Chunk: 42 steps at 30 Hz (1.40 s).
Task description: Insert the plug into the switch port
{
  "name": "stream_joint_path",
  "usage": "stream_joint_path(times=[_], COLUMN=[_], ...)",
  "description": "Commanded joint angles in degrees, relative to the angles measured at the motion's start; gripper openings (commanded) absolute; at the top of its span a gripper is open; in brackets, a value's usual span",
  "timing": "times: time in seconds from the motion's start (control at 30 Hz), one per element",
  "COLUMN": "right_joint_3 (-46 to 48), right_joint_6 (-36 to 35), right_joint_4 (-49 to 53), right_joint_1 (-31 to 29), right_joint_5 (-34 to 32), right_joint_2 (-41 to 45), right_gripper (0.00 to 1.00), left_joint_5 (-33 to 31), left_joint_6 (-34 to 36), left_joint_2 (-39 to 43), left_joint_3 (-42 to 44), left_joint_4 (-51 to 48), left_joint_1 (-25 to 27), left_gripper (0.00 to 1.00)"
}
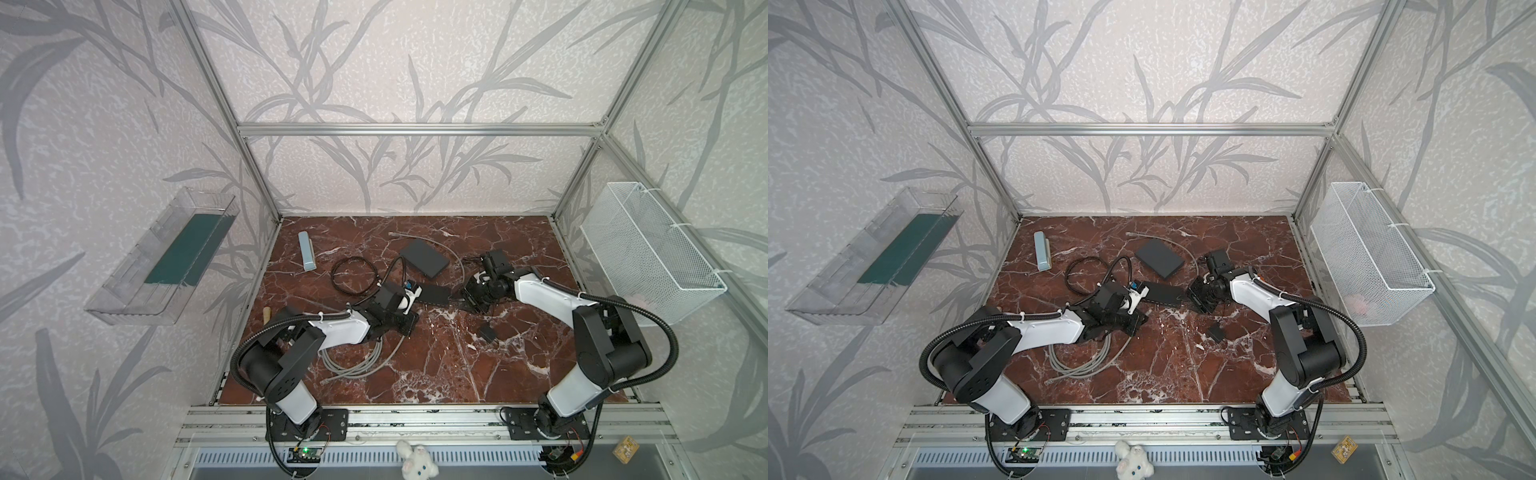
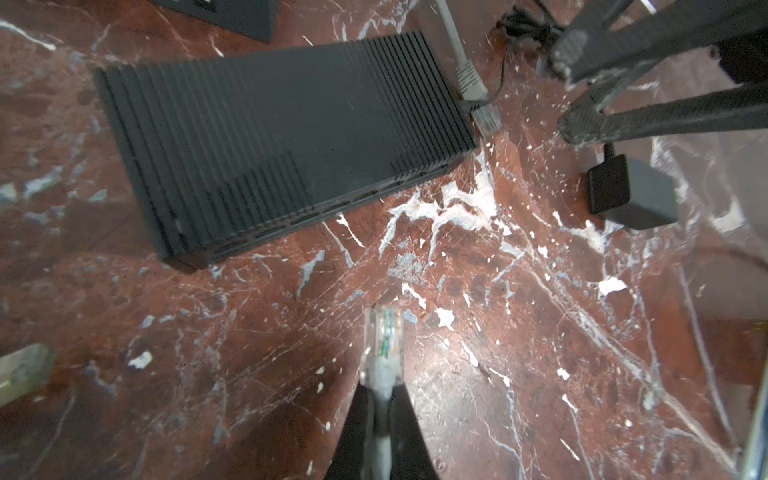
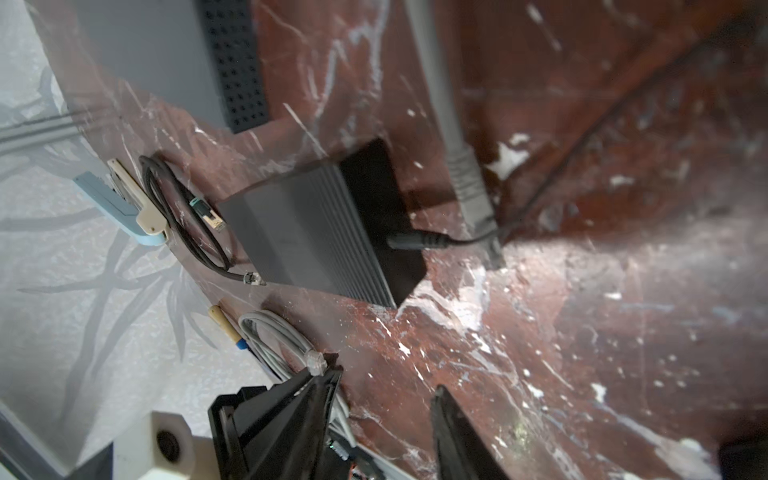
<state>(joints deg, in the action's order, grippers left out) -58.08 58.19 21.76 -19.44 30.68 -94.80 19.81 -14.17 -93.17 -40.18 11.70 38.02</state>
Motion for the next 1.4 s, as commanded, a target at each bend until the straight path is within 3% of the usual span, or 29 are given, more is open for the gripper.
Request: stream_joint_path(times=[0.0, 0.37, 0.53, 0.87, 1.37], right_joint_3=[-3.16, -11.84, -15.77, -23.37, -27.87], right_joint_6=[-13.53, -40.82, -49.19, -53.83, -56.56], right_joint_4=[2.58, -2.31, -2.53, -2.52, -0.58], right_joint_1=[-0.16, -4.61, -6.05, -6.11, -7.56], right_joint_5=[-3.93, -12.90, -13.92, -10.54, -6.89], right_joint_2=[0.20, -5.69, -10.22, -19.58, -25.00], right_gripper=[0.45, 0.51, 0.53, 0.56, 0.56], left_joint_5=[8.48, 6.58, 5.75, 7.83, 5.30], left_joint_6=[-3.57, -5.56, -7.62, -17.15, -22.59], left_joint_2=[-0.15, -5.17, -5.86, -9.07, -10.37], left_joint_3=[0.87, -0.69, -0.43, -0.46, -1.88], left_joint_4=[4.73, 4.51, 4.99, 9.45, 6.46], left_joint_1=[-2.42, -4.22, -4.87, -7.17, -7.53], left_gripper=[0.00, 0.00, 0.00, 0.00, 0.00])
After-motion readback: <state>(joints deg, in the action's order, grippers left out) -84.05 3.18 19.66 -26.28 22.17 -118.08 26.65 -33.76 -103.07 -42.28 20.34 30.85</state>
